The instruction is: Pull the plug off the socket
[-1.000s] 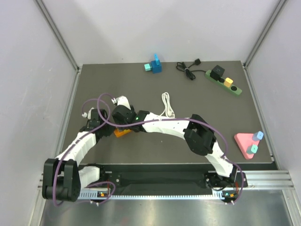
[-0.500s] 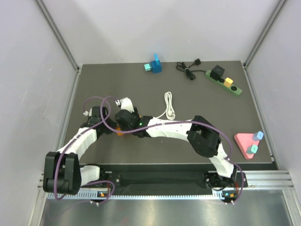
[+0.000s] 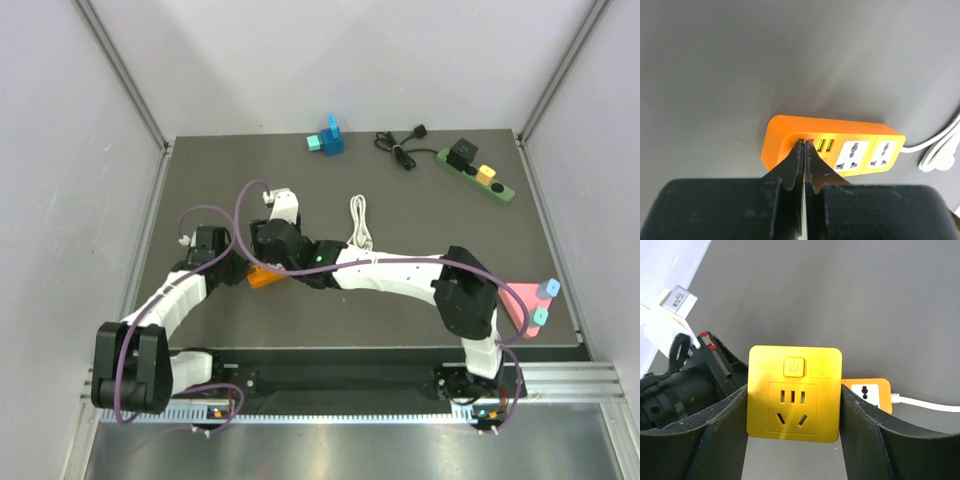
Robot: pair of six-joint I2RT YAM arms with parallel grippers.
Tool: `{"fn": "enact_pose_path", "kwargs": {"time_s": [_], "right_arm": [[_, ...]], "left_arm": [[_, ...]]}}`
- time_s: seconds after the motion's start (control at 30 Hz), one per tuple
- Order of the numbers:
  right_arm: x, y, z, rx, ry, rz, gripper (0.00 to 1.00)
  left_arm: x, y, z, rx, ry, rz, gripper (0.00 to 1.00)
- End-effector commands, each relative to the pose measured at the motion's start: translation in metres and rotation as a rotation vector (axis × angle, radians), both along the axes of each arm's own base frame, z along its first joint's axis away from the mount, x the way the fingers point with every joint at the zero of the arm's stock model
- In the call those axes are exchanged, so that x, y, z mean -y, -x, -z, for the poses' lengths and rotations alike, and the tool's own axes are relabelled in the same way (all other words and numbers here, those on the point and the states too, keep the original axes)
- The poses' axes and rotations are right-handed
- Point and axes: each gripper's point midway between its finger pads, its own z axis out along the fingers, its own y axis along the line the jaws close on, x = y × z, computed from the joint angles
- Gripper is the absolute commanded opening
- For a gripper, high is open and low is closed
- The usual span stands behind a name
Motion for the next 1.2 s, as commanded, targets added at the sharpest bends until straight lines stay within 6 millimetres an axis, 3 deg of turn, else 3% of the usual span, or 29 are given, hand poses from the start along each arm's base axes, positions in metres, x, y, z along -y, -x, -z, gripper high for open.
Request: {"fn": "enact_pose_path", "kwargs": {"time_s": [0.0, 0.13, 0.17, 0.3, 0.33, 0.37, 0.43, 0.47, 0.53, 0.63, 0.87, 1.03, 1.17], "right_arm": [[0.006, -0.008, -0.037, 0.048, -0.073, 0.022, 0.0], [0.01, -0.016, -0.037, 0.026, -0.081, -0.024, 0.0], [0.018, -0.027, -0.034, 0.009, -0.074, -0.015, 0.0], [0.031, -0.051, -0.03, -0.071, -0.116, -0.066, 0.0], [0.028, -0.049, -0.03, -0.103, -0.145, -0.124, 0.0], [0.034, -0.062, -0.036, -0.096, -0.188, -0.136, 0.0], [0.032, -0.058, -0.025, -0.165, -0.226, -0.239, 0.0], [0.038, -0.074, -0.021, -0.168, -0.25, -0.236, 0.0], [0.04, -0.078, -0.013, -0.217, -0.286, -0.28, 0.0], [0.055, -0.108, 0.003, -0.238, -0.322, -0.246, 0.0], [0.059, -0.154, 0.038, -0.281, -0.39, -0.233, 0.01], [0.064, -0.17, 0.053, -0.291, -0.4, -0.213, 0.04], [0.074, -0.18, 0.068, -0.304, -0.391, -0.188, 0.15]], "left_arm": [[-0.017, 0.055, 0.034, -0.216, -0.111, 0.052, 0.0], [-0.016, 0.048, 0.009, -0.127, -0.117, 0.078, 0.0], [-0.016, 0.046, 0.002, -0.097, -0.117, 0.085, 0.0], [0.011, 0.036, -0.038, 0.097, -0.027, 0.235, 0.0], [0.021, 0.038, -0.045, 0.129, 0.013, 0.276, 0.0], [0.024, 0.039, -0.049, 0.153, 0.027, 0.29, 0.0], [0.031, 0.039, -0.065, 0.221, 0.051, 0.326, 0.0], [0.032, 0.04, -0.072, 0.251, 0.052, 0.335, 0.0], [0.033, 0.041, -0.077, 0.268, 0.052, 0.348, 0.0], [0.039, 0.043, -0.088, 0.3, 0.074, 0.377, 0.0], [0.054, 0.054, -0.097, 0.335, 0.151, 0.443, 0.0], [0.057, 0.063, -0.097, 0.354, 0.176, 0.454, 0.0], [0.058, 0.067, -0.098, 0.362, 0.184, 0.46, 0.0]]}}
